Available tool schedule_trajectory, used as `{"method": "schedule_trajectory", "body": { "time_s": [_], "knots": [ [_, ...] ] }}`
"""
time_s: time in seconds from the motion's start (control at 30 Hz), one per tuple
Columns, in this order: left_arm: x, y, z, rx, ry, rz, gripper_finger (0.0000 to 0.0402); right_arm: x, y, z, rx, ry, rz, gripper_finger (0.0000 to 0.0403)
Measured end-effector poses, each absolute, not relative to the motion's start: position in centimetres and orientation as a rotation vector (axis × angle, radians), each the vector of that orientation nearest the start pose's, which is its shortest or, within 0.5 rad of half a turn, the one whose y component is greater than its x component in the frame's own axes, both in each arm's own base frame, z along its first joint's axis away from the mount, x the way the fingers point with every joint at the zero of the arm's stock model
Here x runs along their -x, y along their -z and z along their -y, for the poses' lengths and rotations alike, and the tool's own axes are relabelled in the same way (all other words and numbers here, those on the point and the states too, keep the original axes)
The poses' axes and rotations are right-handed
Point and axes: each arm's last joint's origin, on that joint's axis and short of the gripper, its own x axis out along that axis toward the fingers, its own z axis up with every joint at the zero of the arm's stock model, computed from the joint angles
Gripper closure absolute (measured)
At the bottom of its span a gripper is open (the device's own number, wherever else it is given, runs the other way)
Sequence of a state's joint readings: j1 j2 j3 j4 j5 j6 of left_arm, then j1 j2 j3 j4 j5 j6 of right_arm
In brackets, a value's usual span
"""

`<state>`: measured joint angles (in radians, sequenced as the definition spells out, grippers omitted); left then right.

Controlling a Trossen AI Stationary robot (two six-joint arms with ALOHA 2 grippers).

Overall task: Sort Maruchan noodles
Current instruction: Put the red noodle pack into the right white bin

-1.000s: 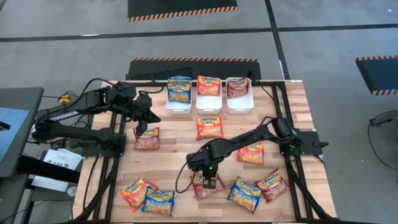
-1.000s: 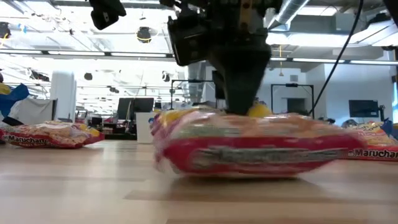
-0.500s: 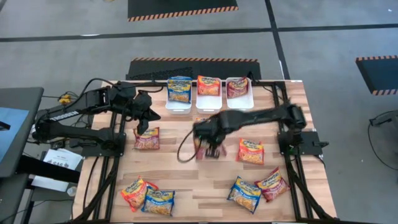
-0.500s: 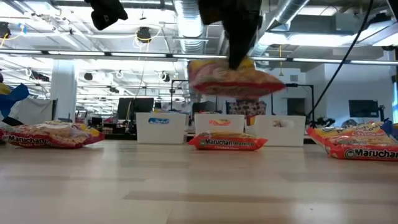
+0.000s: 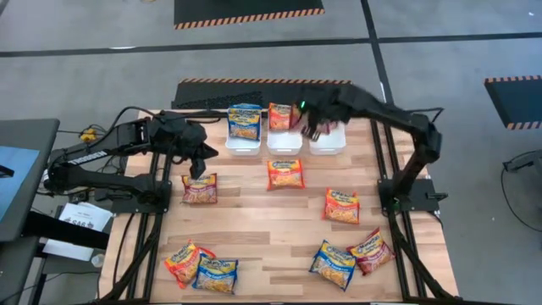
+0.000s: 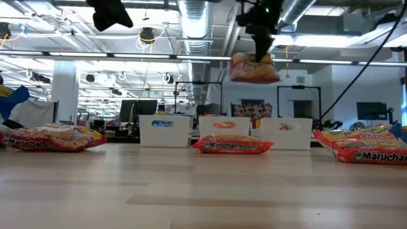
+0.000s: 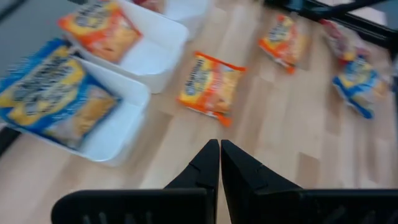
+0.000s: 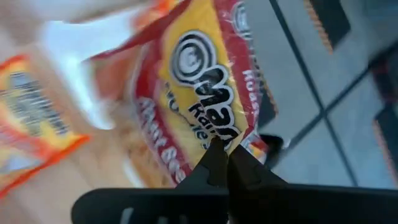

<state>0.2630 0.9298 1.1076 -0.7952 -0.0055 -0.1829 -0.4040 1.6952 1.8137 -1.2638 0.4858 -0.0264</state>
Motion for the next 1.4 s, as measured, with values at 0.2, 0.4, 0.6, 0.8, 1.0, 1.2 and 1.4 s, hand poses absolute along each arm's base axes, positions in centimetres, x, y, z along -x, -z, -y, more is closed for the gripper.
{"method": "schedule_trajectory", "body": {
  "time_s": [0.2,0.4,0.6,0.8,1.0,1.2,1.4],
  "knots": [
    [-16.3,-36.2,-5.2,0.224,-0.453,-0.581,0.04,-27.6,-36.8,19.5,0.078,0.906,-1.183,0.04],
    [-16.0,-36.2,-6.1,0.229,-0.53,-0.577,0.04,-26.8,-33.5,21.4,0.041,0.821,-1.299,0.04],
    [-15.6,-36.2,-7.0,0.244,-0.583,-0.572,0.04,-26.6,-30.7,21.4,0.06,0.744,-1.392,0.04],
    [-15.3,-36.2,-7.7,0.258,-0.629,-0.567,0.04,-26.5,-28.7,21.3,0.085,0.7,-1.431,0.04],
    [-15.0,-36.2,-8.2,0.267,-0.659,-0.564,0.04,-26.6,-27.4,21.3,0.082,0.663,-1.428,0.04],
    [-15.0,-36.2,-8.4,0.27,-0.667,-0.564,0.04,-26.6,-26.1,21.6,0.092,0.664,-1.412,0.0399],
    [-15.0,-36.2,-8.3,0.272,-0.664,-0.563,0.04,-26.1,-25.6,22.9,0.092,0.709,-1.368,0.0399]
  ]
}}
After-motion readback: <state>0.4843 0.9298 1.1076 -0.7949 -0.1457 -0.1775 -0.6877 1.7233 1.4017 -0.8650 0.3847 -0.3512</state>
